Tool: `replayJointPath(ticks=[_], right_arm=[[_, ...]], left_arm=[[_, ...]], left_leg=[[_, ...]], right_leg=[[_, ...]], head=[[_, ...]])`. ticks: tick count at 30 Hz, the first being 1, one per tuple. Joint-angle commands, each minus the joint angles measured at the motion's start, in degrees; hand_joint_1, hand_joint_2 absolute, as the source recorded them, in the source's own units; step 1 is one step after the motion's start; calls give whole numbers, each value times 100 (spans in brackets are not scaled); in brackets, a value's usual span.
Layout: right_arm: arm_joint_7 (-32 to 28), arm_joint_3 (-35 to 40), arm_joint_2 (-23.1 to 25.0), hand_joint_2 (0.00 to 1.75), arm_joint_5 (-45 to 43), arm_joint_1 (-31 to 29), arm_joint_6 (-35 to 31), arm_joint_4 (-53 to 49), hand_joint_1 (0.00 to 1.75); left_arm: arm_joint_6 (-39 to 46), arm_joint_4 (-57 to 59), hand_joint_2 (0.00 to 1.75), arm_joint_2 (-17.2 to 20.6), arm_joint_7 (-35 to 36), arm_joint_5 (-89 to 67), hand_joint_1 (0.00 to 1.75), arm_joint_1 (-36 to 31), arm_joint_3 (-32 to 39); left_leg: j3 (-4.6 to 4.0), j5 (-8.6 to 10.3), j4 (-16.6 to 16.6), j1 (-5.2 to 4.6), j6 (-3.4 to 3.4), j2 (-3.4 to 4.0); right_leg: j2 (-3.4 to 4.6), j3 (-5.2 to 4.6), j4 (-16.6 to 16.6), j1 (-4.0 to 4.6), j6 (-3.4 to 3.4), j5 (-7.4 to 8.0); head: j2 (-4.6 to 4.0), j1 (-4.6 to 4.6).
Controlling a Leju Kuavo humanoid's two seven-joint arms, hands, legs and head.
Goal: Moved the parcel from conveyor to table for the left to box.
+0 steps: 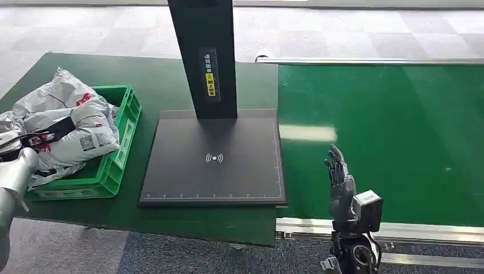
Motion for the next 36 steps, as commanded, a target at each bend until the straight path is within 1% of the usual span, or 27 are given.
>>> replayJointPath(ticks=[1,2,3,4,5,7,8,9,10,12,13,17,20,22,23,24,25,26,28,29,30,31,33,34,35,36], right_arm=[[95,67,-39,0,-72,62,-66,6,0],[98,85,-37,0,-83,98,-90,-30,0],[85,90,-32,0,-111,121,-134,-39,0],[72,103,-39,0,-131,131,-163,-34,0],[54,91,-41,0,-150,152,-199,-40,0],[31,69,-67,0,-170,200,-240,-73,0],[25,64,-79,0,-176,220,-248,-85,0],[25,67,-85,0,-176,224,-248,-83,0],[25,80,-87,0,-176,203,-247,-50,0],[22,89,-85,0,-178,172,-248,-17,0],[22,97,-88,0,-178,151,-247,3,0],[22,135,-103,0,-178,86,-246,83,0],[9,146,-121,0,-182,87,-245,97,0],[-15,150,-130,0,-190,89,-239,109,0],[-23,151,-135,0,-192,87,-237,117,0],[-31,150,-138,0,-193,84,-236,124,0],[-31,150,-138,0,-193,84,-236,124,0],[-60,146,-147,0,-202,65,-230,162,0],[-78,144,-154,0,-206,45,-225,193,0],[-98,142,-159,0,-211,35,-222,217,0],[-138,134,-162,0,-221,33,-217,219,0],[-159,128,-168,0,-222,36,-213,214,0],[-229,144,-183,0,-204,35,-187,194,0],[-246,147,-186,0,-192,26,-182,180,0],[-288,165,-195,0,-178,17,-152,163,0],[-288,152,-184,0,-178,15,-151,144,0]], left_arm=[[4550,31,175,-346,-715,283,0,552,886],[4859,-377,175,-368,-1203,553,0,689,1120],[4859,-1006,175,-430,-1618,739,0,953,1463],[4859,-1259,175,-520,-1886,761,0,1014,1756],[4859,-1453,175,-654,-2328,1074,0,1026,2103],[4859,-1541,175,-898,-3054,1456,0,891,2643],[4859,-1583,175,-1011,-3297,1529,0,831,2928],[4859,-1793,175,-1109,-3395,1249,0,850,3165],[4859,-1967,175,-1184,-3505,987,0,870,3446],[4859,-1908,175,-1159,-3483,792,0,850,3558],[4859,-1954,175,-1177,-3598,789,0,878,3652],[4859,-2346,175,-1289,-3649,358,0,1121,3839],[4859,-2418,175,-1421,-4004,684,0,1114,4119],[4859,-2232,175,-1655,-5140,1583,0,932,4640],[4859,-2054,175,-1703,-5507,1937,0,858,4747],[4859,-1867,175,-1754,-5817,2322,0,784,4738],[4859,-1867,175,-1754,-5817,2322,0,784,4738],[4859,-2109,175,-1822,-5817,3476,0,1020,3797],[4810,-2530,175,-1924,-5817,4764,0,1332,2845],[4488,-3163,175,-1937,-5817,5720,0,1637,2282],[4210,-3722,175,-2026,-5817,6573,0,1903,1777],[4296,-4167,175,-2233,-5817,6854,0,2198,1427],[3804,-5117,175,-2309,-5817,7609,0,2746,754],[3847,-5484,175,-2385,-5795,7703,0,2998,527],[3321,-5843,175,-2376,-5817,8098,0,3239,286],[3379,-6160,175,-2407,-5800,8101,0,3523,148]], left_leg=[[31,4,-13,-6,1,-5],[28,13,-21,-4,1,-8],[26,22,-29,-1,0,-5],[21,15,-17,1,-2,-2],[8,15,-7,7,-5,-12],[-9,16,0,15,-5,-25],[-4,13,2,13,-6,-21],[3,14,-2,7,-7,-29],[-7,14,-3,12,-5,-22],[-21,11,3,11,-7,-11],[-23,13,1,9,-6,-23],[-26,10,-5,8,-8,-4],[-36,11,-3,9,-9,-12],[-44,11,0,8,-9,-14],[-40,12,-2,9,-7,-21],[-41,13,-3,8,-7,-21],[-45,13,-2,6,-7,-23],[-40,15,-5,7,-5,-28],[-49,14,1,8,-8,-31],[-47,16,-3,10,-5,-43],[-50,13,0,7,-8,-26],[-47,14,-4,8,-4,-35],[-48,12,-1,9,-6,-33],[-48,10,0,6,-6,-26],[-44,9,-1,7,-4,-37],[-53,10,1,7,-5,-42]], right_leg=[[-6,26,-5,-5,-2,-1],[-9,23,-14,-3,-3,7],[-8,18,-24,1,-4,16],[-4,15,-14,3,-5,11],[-14,8,-8,9,-6,8],[-27,-2,-10,17,-6,7],[-25,-2,-5,15,-7,4],[-31,3,-4,9,-8,1],[-25,4,-12,14,-7,7],[-12,-19,-6,13,-8,8],[-24,-21,-7,11,-7,5],[-7,-27,-9,9,-9,8],[-14,-37,-7,10,-10,7],[-13,-45,-4,9,-9,7],[-21,-38,-9,11,-8,7],[-20,-39,-8,10,-8,7],[-22,-41,-6,7,-7,6],[-28,-35,-11,9,-7,6],[-28,-43,-5,9,-7,5],[-42,-34,-13,11,-6,6],[-24,-45,-6,8,-7,6],[-34,-37,-14,9,-5,6],[-32,-38,-13,9,-5,5],[-24,-43,-10,6,-5,5],[-33,-34,-14,8,-4,3],[-41,-38,-11,7,-2,2]], head=[[0,-2],[0,0],[0,-2],[0,-2],[0,2],[0,0],[0,9],[0,0],[0,4],[0,6],[0,4],[0,2],[0,2],[0,2],[0,2],[0,2],[0,2],[0,2],[0,4],[0,2],[0,4],[0,2],[0,0],[0,2],[0,4],[0,4]])
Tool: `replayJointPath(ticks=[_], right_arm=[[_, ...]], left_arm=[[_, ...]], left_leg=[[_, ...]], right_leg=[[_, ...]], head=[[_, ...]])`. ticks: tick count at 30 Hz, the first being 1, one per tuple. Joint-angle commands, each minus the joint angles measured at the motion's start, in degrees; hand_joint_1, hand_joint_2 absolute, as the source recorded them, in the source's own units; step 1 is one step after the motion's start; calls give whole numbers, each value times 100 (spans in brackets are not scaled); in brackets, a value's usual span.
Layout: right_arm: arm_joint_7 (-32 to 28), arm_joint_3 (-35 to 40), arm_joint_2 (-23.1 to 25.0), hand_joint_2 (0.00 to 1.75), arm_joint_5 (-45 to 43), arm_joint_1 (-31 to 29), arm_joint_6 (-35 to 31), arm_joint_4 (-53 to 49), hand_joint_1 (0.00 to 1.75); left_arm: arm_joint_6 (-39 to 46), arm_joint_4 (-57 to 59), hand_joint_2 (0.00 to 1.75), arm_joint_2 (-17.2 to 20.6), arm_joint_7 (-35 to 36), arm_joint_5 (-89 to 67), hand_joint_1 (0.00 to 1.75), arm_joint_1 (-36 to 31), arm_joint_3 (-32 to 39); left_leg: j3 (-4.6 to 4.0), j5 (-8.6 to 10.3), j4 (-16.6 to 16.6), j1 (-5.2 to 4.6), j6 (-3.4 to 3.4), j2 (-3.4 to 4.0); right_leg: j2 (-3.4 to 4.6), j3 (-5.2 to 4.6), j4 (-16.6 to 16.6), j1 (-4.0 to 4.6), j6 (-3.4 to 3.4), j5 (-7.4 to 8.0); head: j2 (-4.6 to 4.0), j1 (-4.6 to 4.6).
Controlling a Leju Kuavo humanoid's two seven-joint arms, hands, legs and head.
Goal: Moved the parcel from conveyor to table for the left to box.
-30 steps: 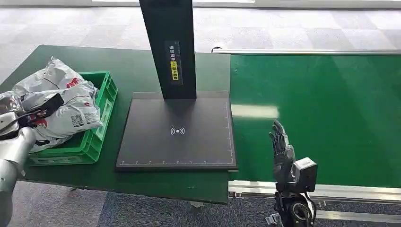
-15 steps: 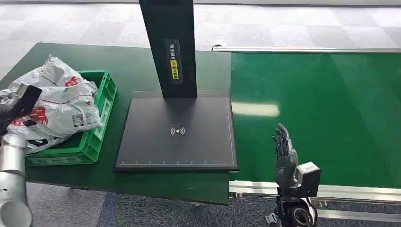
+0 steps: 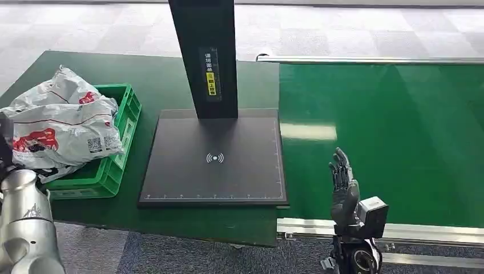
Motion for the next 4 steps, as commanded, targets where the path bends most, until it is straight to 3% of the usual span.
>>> replayJointPath(ticks=[1,4], right_arm=[[-143,106,-175,0,18,-178,68,238,0],[-183,69,-149,0,52,-157,112,170,0]], left_arm=[[-803,-2963,175,-583,23,1264,0,1812,-2563],[-1870,-3516,175,-636,88,1683,0,2403,-2985]], left_leg=[[-1,-1,-4,0,5,-7],[2,-6,-5,-4,8,5]], right_leg=[[-9,6,-9,0,3,-1],[1,5,-7,-3,3,-1]], head=[[0,-2],[0,-2]])
